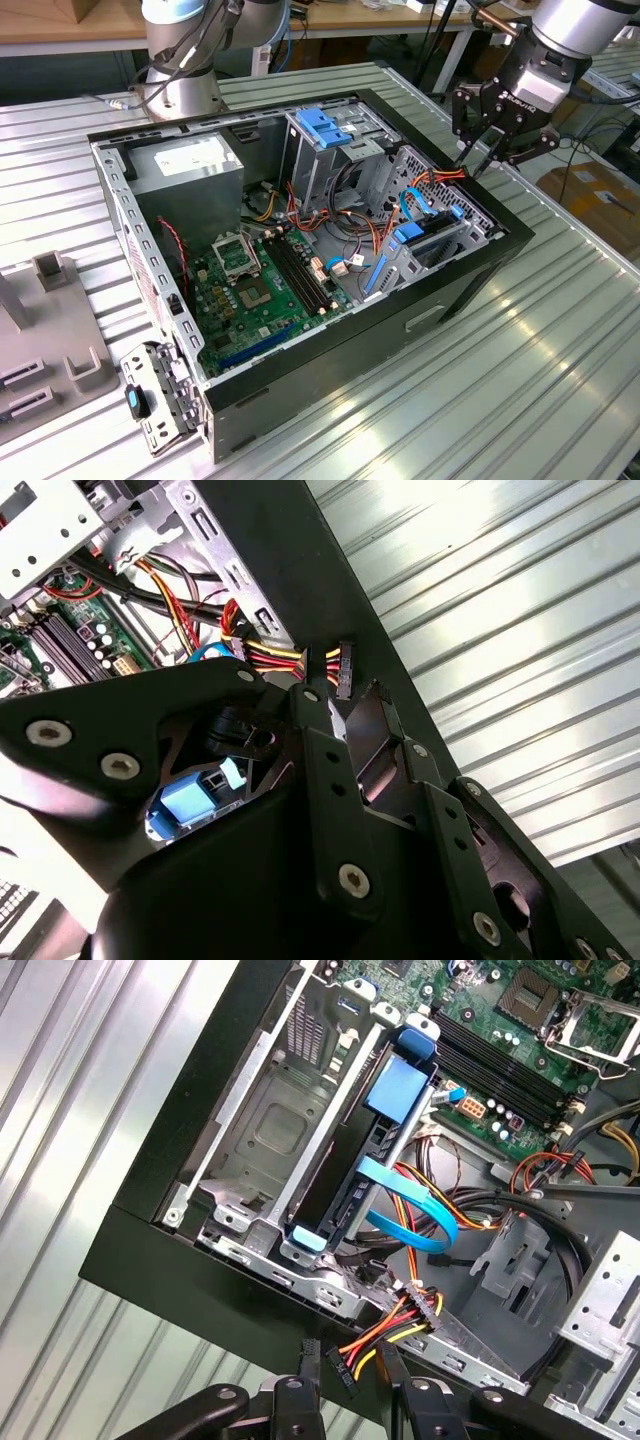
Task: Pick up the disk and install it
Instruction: 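Insert the second disk wire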
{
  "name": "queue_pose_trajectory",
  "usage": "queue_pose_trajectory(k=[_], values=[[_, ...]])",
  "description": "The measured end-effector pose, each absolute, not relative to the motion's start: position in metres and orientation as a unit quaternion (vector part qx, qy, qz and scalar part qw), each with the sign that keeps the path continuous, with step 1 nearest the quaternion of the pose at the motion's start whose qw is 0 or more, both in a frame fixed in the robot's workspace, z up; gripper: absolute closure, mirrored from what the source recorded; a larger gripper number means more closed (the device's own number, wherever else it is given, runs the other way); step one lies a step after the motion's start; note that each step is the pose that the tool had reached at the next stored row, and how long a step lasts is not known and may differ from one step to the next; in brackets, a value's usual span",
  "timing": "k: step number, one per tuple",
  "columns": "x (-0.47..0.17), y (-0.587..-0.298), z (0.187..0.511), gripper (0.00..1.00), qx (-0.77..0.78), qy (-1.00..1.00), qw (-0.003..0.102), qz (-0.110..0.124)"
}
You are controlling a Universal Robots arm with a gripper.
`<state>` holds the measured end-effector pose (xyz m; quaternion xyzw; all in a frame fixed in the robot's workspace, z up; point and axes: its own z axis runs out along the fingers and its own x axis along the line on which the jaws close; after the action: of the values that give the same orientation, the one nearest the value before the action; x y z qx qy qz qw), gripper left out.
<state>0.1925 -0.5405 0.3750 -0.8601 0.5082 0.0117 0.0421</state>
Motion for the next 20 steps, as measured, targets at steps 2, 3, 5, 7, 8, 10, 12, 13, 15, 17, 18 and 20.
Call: queue_pose_trajectory(k=[2, 3, 5, 7, 8, 10, 12, 13, 15, 17, 18, 20], values=[[0.1925, -0.5405, 0.3750, 0.64, -0.860, 0.508, 0.042, 0.012], [0.1925, -0.5405, 0.3750, 0.64, -0.860, 0.508, 0.042, 0.012], [0.1925, -0.5405, 0.3750, 0.64, -0.861, 0.507, 0.042, 0.012], [0.1925, -0.5405, 0.3750, 0.64, -0.861, 0.507, 0.042, 0.012], [0.1925, -0.5405, 0.3750, 0.64, -0.861, 0.507, 0.042, 0.012], [0.1925, -0.5405, 0.3750, 0.64, -0.861, 0.507, 0.042, 0.012], [0.1925, -0.5405, 0.3750, 0.64, -0.861, 0.507, 0.042, 0.012], [0.1925, -0.5405, 0.3750, 0.64, -0.861, 0.507, 0.042, 0.012], [0.1925, -0.5405, 0.3750, 0.64, -0.862, 0.505, 0.042, 0.012], [0.1927, -0.5405, 0.3750, 0.64, -0.865, 0.500, 0.042, 0.012], [0.1928, -0.5405, 0.3750, 0.64, -0.866, 0.498, 0.042, 0.012], [0.1931, -0.5405, 0.3750, 0.64, -0.871, 0.489, 0.042, 0.013]])
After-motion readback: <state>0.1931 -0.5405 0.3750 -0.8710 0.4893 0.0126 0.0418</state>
